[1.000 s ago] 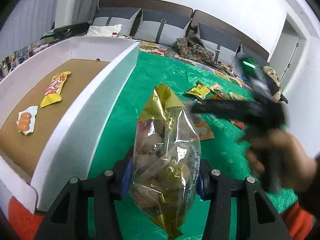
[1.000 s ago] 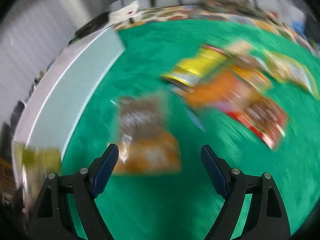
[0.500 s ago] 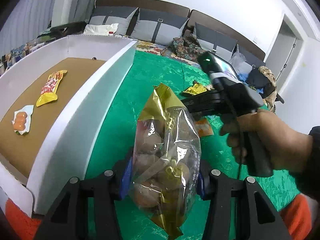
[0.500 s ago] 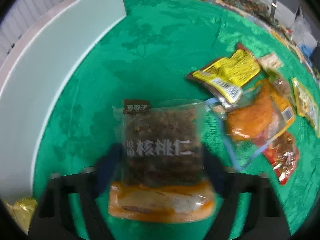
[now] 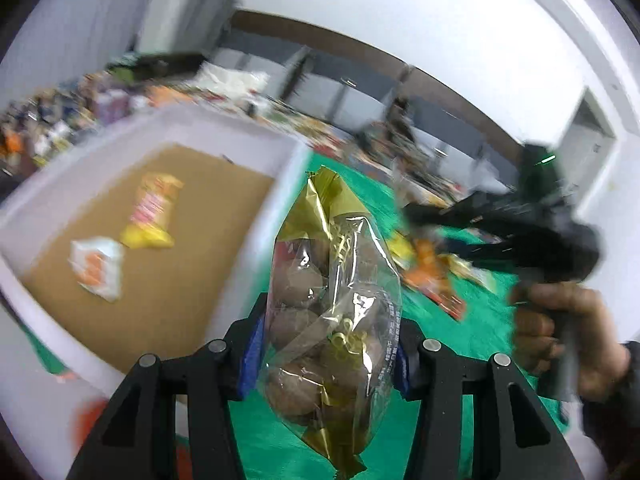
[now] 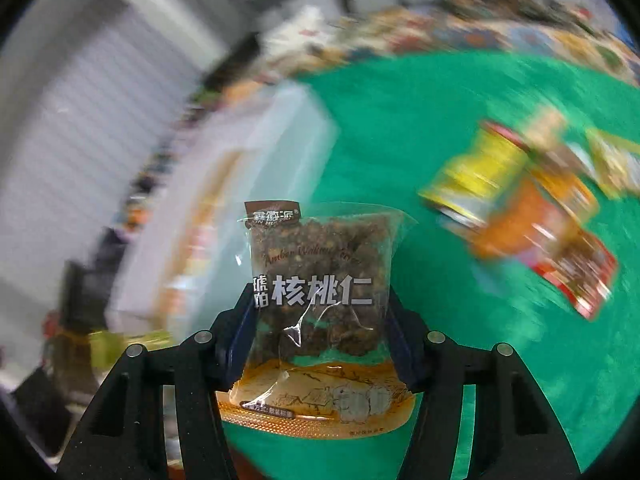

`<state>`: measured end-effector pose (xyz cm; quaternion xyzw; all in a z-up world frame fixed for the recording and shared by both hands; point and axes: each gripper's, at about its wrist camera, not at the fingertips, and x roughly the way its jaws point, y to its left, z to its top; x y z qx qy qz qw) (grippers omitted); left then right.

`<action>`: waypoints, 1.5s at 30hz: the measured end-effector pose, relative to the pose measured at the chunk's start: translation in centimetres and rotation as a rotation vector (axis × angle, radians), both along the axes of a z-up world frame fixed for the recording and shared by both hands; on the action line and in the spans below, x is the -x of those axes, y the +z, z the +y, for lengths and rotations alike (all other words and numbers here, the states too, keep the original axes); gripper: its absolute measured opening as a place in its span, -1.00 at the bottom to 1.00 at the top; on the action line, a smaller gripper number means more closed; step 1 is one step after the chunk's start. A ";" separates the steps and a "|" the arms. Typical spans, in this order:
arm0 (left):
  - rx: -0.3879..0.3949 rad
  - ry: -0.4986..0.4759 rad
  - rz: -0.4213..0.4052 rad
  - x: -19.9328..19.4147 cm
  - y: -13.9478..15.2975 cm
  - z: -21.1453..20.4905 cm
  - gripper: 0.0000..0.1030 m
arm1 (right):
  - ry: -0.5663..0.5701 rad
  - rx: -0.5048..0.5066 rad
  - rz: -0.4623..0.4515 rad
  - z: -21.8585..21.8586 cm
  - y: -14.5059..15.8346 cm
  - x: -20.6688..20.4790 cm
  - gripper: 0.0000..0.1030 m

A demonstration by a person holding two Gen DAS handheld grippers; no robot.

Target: Organize snacks

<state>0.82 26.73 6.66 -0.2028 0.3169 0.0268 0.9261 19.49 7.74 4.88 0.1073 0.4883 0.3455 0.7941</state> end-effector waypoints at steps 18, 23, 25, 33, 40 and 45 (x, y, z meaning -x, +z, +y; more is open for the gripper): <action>-0.114 0.266 0.106 -2.6 -1.3 8.6 0.79 | 0.117 0.042 -0.119 12.1 4.4 3.4 0.57; -0.284 0.096 0.089 -8.8 -1.1 -0.2 0.79 | -0.017 0.277 -0.193 3.1 -2.0 2.4 0.55; -0.371 0.041 0.155 -10.7 -2.3 -2.6 0.79 | -0.066 0.377 -0.192 -1.9 -5.0 2.6 0.55; -0.478 0.145 0.105 -9.0 -2.0 -4.1 0.79 | -0.273 0.624 -0.273 -19.5 -10.0 5.2 0.55; -0.407 0.156 0.152 -9.2 -3.8 -2.2 0.79 | -0.418 0.606 -0.242 -25.5 -11.6 5.6 0.55; -0.410 0.141 0.155 -8.8 -4.1 -2.4 0.79 | -0.447 0.569 -0.228 -25.7 -12.5 5.5 0.55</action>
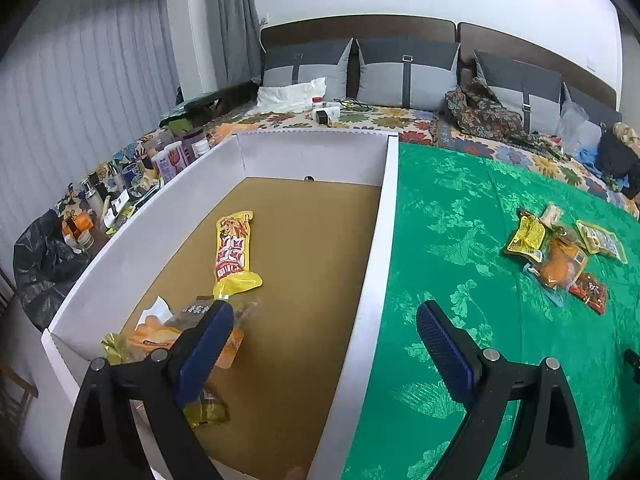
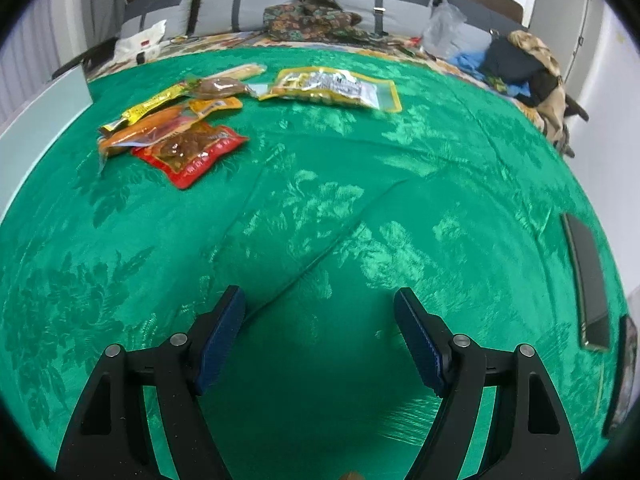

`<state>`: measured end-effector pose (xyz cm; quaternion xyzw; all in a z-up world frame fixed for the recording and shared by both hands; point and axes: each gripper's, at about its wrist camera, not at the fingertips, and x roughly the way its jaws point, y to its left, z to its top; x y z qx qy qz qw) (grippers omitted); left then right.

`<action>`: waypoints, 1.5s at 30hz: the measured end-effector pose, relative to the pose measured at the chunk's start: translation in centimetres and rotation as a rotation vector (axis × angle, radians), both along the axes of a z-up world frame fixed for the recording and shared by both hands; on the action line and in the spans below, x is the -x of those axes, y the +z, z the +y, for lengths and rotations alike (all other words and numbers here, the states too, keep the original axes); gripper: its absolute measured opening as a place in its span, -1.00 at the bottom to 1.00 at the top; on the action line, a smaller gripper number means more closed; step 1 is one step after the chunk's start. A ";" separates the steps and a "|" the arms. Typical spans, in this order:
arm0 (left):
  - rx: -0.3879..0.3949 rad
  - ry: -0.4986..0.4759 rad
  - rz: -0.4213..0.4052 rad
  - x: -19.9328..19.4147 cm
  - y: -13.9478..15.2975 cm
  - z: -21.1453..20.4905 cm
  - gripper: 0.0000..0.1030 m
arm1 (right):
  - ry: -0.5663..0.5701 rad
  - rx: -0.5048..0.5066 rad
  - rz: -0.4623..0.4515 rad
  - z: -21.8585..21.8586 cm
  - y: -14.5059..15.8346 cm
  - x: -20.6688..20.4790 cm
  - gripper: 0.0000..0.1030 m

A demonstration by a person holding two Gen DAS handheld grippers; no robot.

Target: Organize snacks

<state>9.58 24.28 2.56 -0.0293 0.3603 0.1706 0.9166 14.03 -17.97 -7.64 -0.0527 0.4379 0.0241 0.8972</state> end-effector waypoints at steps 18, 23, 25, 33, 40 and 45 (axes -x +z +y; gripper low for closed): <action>-0.035 -0.048 0.018 0.2 -0.1 -2.0 0.80 | -0.032 -0.064 -0.014 -0.2 -0.6 0.3 0.61; -0.035 -0.048 0.018 0.2 -0.1 -2.0 0.79 | -0.031 -0.063 -0.014 -0.2 -0.6 0.3 0.62; -0.036 -0.048 0.018 0.2 -0.1 -2.1 0.79 | -0.031 -0.063 -0.014 -0.2 -0.6 0.3 0.62; -0.045 -0.055 0.019 0.3 -0.5 -2.3 0.80 | -0.031 -0.063 -0.014 -0.2 -0.6 0.4 0.62; -0.048 -0.051 0.022 0.4 -0.8 -2.2 0.80 | -0.031 -0.063 -0.014 -0.2 -0.6 0.4 0.62; -0.077 -0.067 0.032 0.8 -1.2 -2.5 0.80 | -0.031 -0.063 -0.014 -0.2 -0.6 0.3 0.62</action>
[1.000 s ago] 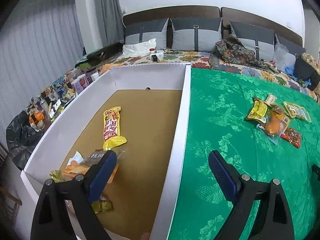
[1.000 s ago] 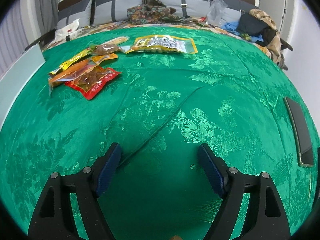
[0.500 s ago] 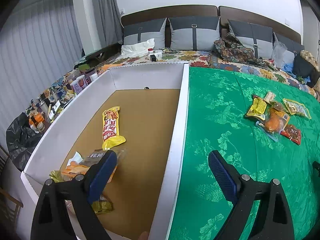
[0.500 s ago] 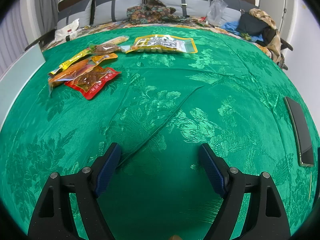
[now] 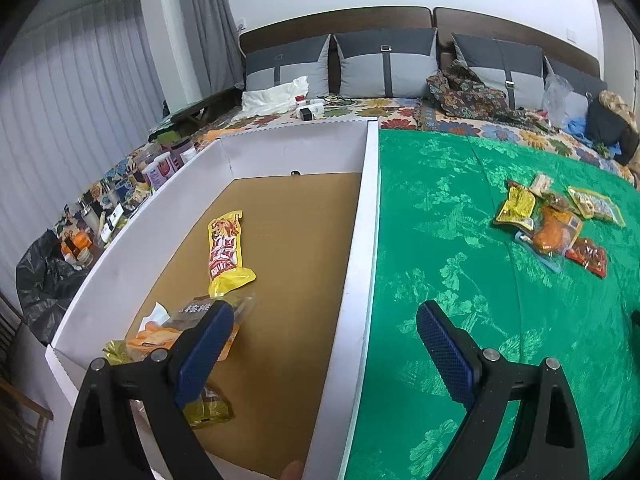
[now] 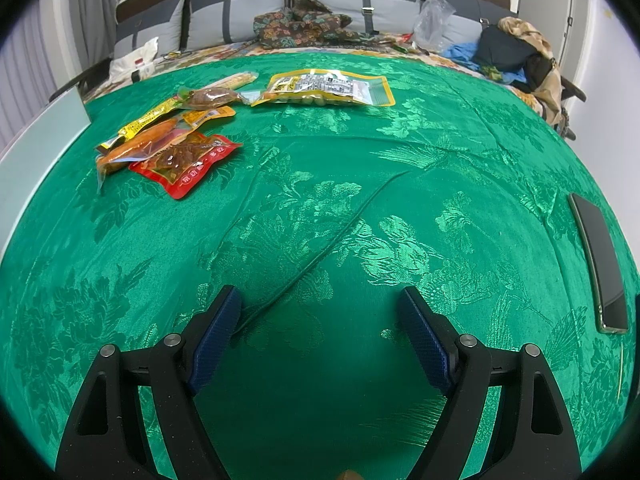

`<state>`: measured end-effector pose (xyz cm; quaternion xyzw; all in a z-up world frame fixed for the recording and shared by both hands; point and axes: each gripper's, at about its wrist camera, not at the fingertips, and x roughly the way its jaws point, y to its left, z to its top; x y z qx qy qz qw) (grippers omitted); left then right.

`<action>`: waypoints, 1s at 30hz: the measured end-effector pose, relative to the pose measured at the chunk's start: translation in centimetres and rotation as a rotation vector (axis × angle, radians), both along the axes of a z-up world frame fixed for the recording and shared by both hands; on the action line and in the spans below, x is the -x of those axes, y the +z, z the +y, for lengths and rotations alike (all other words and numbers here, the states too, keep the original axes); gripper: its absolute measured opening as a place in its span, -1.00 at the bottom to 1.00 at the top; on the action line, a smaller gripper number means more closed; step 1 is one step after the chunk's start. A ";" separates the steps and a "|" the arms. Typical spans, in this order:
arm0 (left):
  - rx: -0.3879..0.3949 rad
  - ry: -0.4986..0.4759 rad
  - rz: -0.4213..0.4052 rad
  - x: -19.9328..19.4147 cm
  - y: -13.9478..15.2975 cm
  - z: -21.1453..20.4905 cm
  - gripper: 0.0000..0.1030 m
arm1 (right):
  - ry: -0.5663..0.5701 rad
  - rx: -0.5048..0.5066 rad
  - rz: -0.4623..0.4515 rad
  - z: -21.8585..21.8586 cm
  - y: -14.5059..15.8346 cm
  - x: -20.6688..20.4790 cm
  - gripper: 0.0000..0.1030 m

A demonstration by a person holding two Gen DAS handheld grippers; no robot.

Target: Organize snacks

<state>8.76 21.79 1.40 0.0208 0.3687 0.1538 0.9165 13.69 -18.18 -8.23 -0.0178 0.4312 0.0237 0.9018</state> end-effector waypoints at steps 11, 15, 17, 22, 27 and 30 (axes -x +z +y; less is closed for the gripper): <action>-0.002 -0.006 0.001 0.6 0.5 0.3 0.79 | 0.000 0.000 0.000 0.0 0.0 0.0 0.62; -0.096 0.026 -0.106 3.0 5.6 -2.5 0.80 | 0.001 -0.002 0.000 0.0 0.0 0.0 0.63; -0.090 -0.019 -0.118 4.0 8.2 -4.7 0.95 | 0.001 -0.001 0.000 0.0 0.0 0.0 0.63; 0.058 -0.140 -0.131 5.6 12.4 -8.6 0.97 | 0.001 -0.001 0.000 0.0 0.0 0.0 0.64; 0.016 -0.157 -0.114 5.5 13.6 -10.7 0.97 | 0.001 -0.001 0.000 0.0 0.0 0.1 0.64; -0.003 -0.150 -0.102 5.3 13.7 -11.0 0.97 | 0.001 -0.001 0.000 0.0 0.0 0.1 0.65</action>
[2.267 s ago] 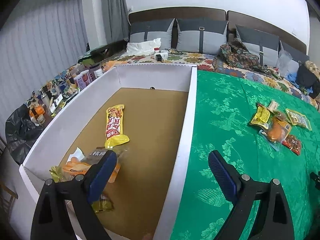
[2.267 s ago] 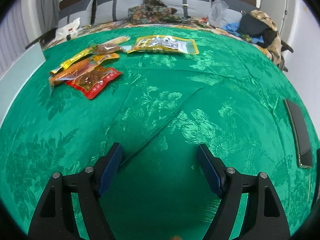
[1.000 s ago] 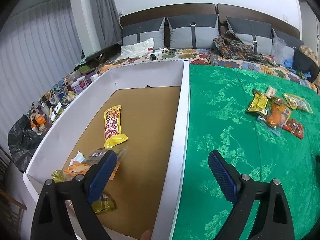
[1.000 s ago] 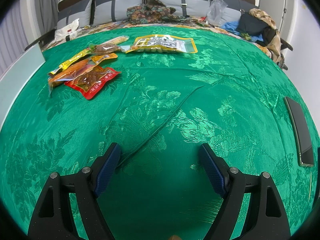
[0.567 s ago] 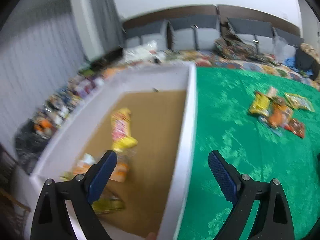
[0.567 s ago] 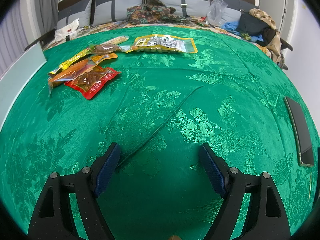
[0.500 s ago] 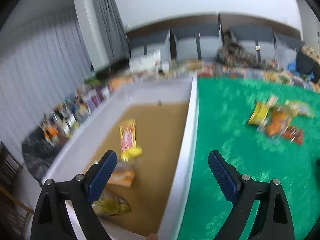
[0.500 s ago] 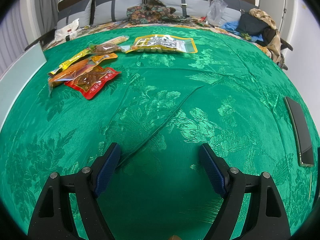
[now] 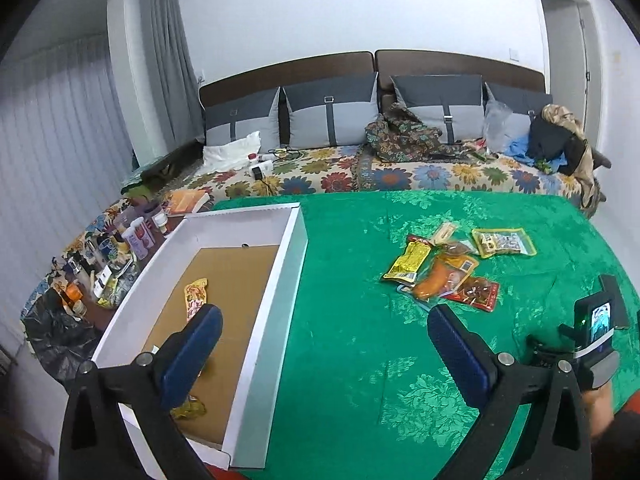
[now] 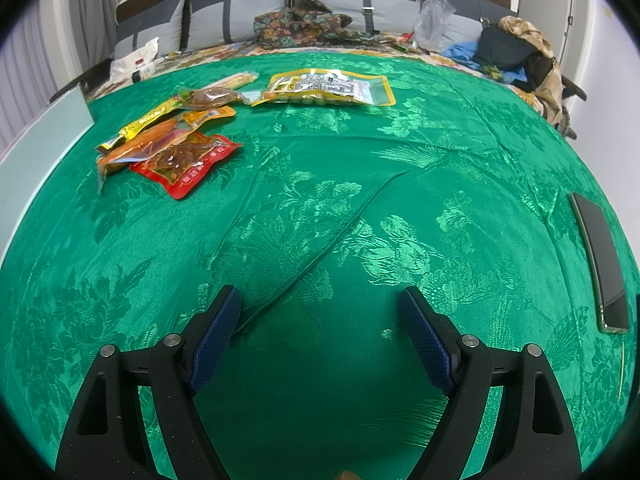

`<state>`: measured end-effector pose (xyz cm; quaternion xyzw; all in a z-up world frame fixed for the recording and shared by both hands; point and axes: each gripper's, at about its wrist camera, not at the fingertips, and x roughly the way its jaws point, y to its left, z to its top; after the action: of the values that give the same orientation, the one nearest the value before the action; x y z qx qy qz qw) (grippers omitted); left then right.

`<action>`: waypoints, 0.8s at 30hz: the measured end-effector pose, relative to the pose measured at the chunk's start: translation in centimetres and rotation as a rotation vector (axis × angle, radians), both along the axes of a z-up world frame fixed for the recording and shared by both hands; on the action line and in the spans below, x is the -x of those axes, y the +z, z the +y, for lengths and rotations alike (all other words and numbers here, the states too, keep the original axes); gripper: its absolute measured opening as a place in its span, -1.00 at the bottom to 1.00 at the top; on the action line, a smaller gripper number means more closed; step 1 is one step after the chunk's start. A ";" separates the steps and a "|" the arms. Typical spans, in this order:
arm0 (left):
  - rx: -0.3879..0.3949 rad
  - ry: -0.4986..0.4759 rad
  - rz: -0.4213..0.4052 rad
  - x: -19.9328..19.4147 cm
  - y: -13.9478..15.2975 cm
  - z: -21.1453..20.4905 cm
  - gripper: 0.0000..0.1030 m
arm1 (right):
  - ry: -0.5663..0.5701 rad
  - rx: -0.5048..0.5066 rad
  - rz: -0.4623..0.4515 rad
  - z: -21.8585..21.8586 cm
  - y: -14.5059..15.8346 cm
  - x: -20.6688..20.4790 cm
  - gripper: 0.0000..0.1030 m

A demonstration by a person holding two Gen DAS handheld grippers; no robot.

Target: Organize snacks

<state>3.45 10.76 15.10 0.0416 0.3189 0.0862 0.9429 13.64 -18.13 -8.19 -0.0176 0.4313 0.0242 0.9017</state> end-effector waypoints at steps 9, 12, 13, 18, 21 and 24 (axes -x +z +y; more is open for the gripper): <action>-0.031 0.008 0.030 -0.5 -0.8 -0.6 0.97 | 0.000 0.000 0.000 0.0 0.0 0.0 0.65; -0.033 0.010 0.036 -0.5 -0.8 -0.6 0.97 | 0.000 0.000 0.000 0.0 0.0 0.0 0.65; -0.033 0.010 0.037 -0.5 -0.8 -0.7 0.97 | 0.000 0.000 0.000 0.0 0.0 0.0 0.65; -0.041 0.016 0.041 -0.7 -0.9 -0.6 0.97 | 0.000 0.000 0.000 0.0 0.0 0.0 0.65; -0.043 0.018 0.043 -0.8 -0.9 -0.6 0.97 | 0.000 0.000 0.000 0.0 0.0 0.0 0.65; -0.040 0.016 0.043 -0.8 -1.0 -0.6 0.97 | 0.000 0.000 0.000 0.0 0.0 0.0 0.65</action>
<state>4.26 10.21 14.11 0.0598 0.3378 0.0992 0.9340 13.61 -18.12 -8.19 -0.0176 0.4312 0.0244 0.9018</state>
